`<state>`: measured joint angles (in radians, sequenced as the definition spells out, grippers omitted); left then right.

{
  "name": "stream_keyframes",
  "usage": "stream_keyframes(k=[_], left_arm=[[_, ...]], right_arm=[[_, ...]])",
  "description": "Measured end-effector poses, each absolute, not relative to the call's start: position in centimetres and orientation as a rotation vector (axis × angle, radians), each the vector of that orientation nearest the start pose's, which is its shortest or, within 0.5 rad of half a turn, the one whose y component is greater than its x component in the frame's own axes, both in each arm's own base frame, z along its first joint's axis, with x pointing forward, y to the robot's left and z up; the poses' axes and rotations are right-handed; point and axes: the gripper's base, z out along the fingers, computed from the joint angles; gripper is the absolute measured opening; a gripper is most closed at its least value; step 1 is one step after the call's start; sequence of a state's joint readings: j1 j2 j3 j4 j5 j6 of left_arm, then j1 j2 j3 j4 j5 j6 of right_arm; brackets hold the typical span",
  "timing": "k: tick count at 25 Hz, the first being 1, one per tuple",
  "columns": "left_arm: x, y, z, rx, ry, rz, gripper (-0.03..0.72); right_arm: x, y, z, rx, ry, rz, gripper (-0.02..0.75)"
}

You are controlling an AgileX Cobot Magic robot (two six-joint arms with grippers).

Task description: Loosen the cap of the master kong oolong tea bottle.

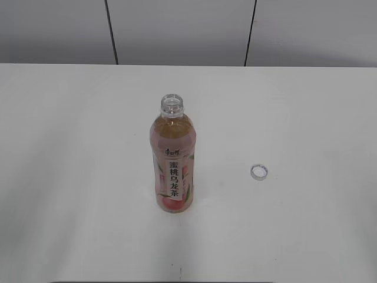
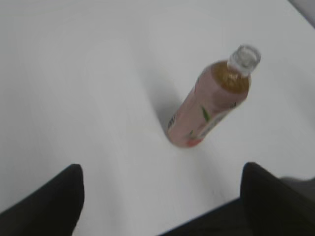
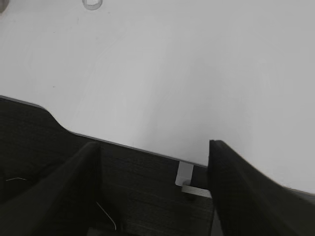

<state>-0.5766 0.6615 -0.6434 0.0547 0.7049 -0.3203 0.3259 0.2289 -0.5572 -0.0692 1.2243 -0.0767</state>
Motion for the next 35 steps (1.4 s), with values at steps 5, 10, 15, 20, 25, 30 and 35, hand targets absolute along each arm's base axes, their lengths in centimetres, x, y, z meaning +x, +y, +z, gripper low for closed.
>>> stream_keyframes(k=[5, 10, 15, 20, 25, 30, 35], left_arm=[[6.5, -3.9, 30.9, 0.444, 2.301, -0.35, 0.573], [3.2, -1.7, 31.2, 0.525, 2.194, -0.316, 0.573], [1.6, -0.4, 31.4, 0.513, 2.094, -0.314, 0.563], [1.9, -0.7, 29.8, 0.522, 2.104, -0.311, 0.564], [2.1, -0.7, 29.9, 0.523, 2.08, -0.298, 0.564], [2.1, -0.7, 29.9, 0.522, 2.079, -0.297, 0.564], [2.1, -0.7, 29.9, 0.522, 2.079, -0.297, 0.564]], right_arm=[[2.0, 0.1, 28.0, -0.452, 2.316, 0.045, 0.512], [2.4, 0.3, 27.8, -0.434, 2.283, 0.059, 0.512], [2.7, 0.4, 27.5, -0.431, 2.27, 0.063, 0.512], [2.7, 0.4, 27.5, -0.43, 2.261, 0.065, 0.512], [2.7, 0.4, 27.5, -0.429, 2.262, 0.064, 0.512], [2.7, 0.4, 27.5, -0.429, 2.262, 0.064, 0.512], [2.7, 0.4, 27.5, -0.429, 2.262, 0.064, 0.512]])
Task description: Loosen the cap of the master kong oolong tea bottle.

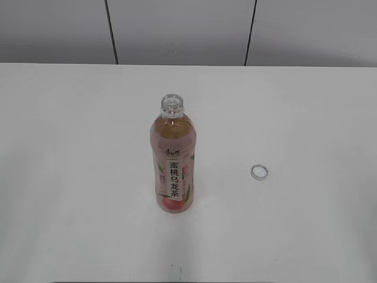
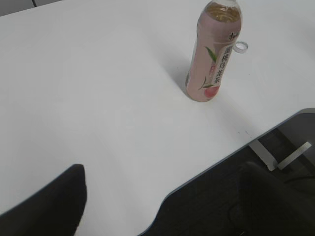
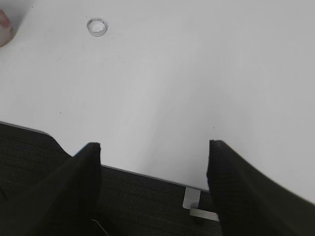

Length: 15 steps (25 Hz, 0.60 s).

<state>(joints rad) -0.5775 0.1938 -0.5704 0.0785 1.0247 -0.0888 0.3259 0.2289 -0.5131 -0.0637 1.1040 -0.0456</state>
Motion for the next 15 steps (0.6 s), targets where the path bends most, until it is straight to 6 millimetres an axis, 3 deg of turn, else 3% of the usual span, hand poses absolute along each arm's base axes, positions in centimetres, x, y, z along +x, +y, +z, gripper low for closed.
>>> stream_keyframes(k=[7, 11, 15], left_arm=[[2.2, -0.6, 29.9, 0.485, 2.084, -0.276, 0.564], [2.2, -0.1, 29.9, 0.275, 2.113, -0.16, 0.564], [1.8, 0.4, 29.9, 0.046, 2.102, -0.033, 0.564]], right_arm=[[2.7, 0.3, 27.6, -0.416, 2.259, 0.06, 0.512], [2.0, -0.2, 27.7, -0.239, 2.24, -0.013, 0.512], [0.0, -0.5, 27.8, -0.056, 2.122, -0.096, 0.512]])
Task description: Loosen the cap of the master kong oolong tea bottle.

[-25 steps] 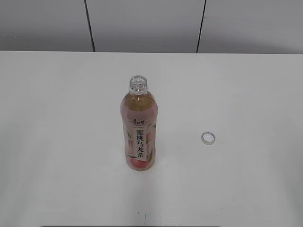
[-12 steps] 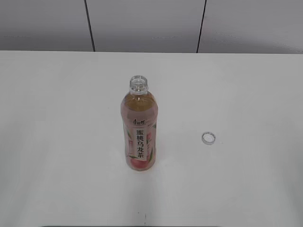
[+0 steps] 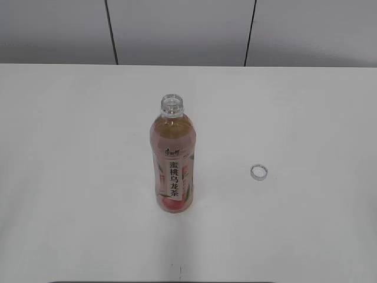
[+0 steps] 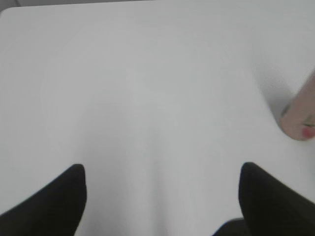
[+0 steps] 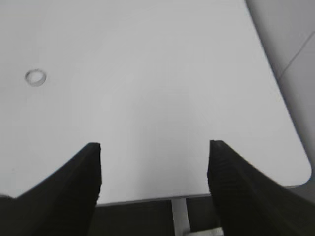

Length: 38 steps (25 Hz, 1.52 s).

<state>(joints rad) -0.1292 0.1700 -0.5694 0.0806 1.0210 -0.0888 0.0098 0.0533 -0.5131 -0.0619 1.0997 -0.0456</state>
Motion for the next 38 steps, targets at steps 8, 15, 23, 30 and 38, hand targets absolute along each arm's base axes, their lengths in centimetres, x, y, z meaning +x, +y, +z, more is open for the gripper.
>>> stream_keyframes(k=[8, 15, 23, 30, 38], left_arm=[[-1.2, 0.6, 30.0, -0.08, 1.929, 0.029, 0.564], [-1.3, 0.6, 30.0, -0.08, 1.924, 0.029, 0.564], [-1.3, 0.6, 30.0, -0.08, 1.924, 0.029, 0.564], [-1.3, 0.6, 30.0, -0.08, 1.924, 0.029, 0.564], [-1.3, 0.6, 30.0, -0.08, 1.923, 0.029, 0.564]], right_arm=[[-0.9, -0.5, 27.8, -0.035, 2.061, -0.108, 0.512], [-0.9, -0.6, 27.8, -0.125, 2.056, -0.054, 0.512], [-0.9, -0.6, 27.8, -0.125, 2.056, -0.053, 0.511], [-0.9, -0.6, 27.8, -0.125, 2.056, -0.053, 0.511], [-0.9, -0.6, 27.8, -0.125, 2.056, -0.053, 0.511]])
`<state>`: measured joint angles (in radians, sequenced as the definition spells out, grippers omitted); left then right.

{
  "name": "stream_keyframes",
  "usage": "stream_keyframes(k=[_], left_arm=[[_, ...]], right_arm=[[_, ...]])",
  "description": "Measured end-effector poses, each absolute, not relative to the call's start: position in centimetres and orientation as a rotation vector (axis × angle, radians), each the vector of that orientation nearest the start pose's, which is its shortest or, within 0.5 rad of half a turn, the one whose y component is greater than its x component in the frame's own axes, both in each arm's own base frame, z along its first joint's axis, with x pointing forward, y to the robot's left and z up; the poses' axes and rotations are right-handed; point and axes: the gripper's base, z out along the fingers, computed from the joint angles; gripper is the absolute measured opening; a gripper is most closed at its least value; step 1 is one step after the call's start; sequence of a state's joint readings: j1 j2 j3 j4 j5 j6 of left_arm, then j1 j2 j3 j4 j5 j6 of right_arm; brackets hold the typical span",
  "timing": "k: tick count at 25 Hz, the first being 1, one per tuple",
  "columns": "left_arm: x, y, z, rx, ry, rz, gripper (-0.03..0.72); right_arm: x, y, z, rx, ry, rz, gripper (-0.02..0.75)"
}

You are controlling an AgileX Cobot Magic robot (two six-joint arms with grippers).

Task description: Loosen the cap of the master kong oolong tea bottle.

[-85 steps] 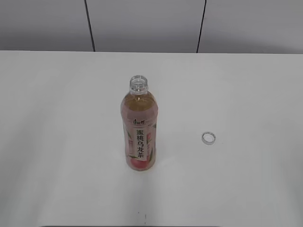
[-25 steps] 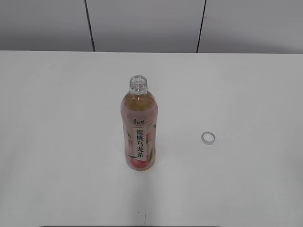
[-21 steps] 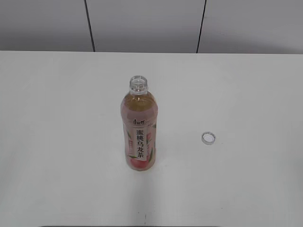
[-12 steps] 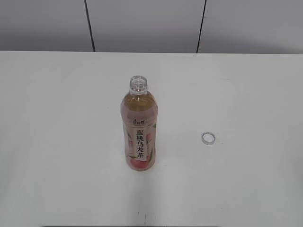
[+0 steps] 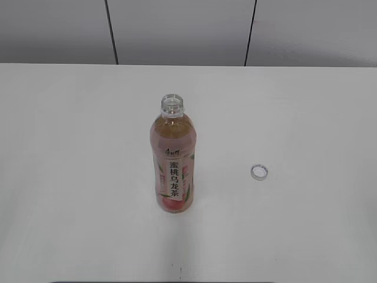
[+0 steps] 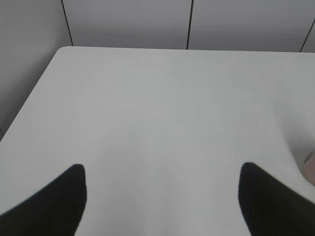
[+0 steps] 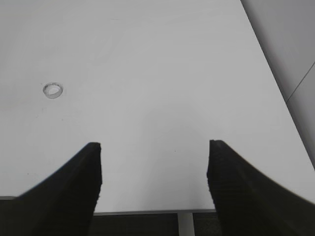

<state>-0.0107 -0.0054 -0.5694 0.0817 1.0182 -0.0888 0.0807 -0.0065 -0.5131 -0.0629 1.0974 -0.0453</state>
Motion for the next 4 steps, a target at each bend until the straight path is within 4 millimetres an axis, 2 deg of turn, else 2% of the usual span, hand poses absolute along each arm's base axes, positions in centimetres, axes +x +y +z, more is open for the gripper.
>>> stream_keyframes(k=[4], left_arm=[[-1.32, 0.65, 30.0, -0.08, 1.923, 0.029, 0.564]], right_arm=[[-0.86, -0.58, 27.81, -0.125, 2.056, -0.053, 0.511]])
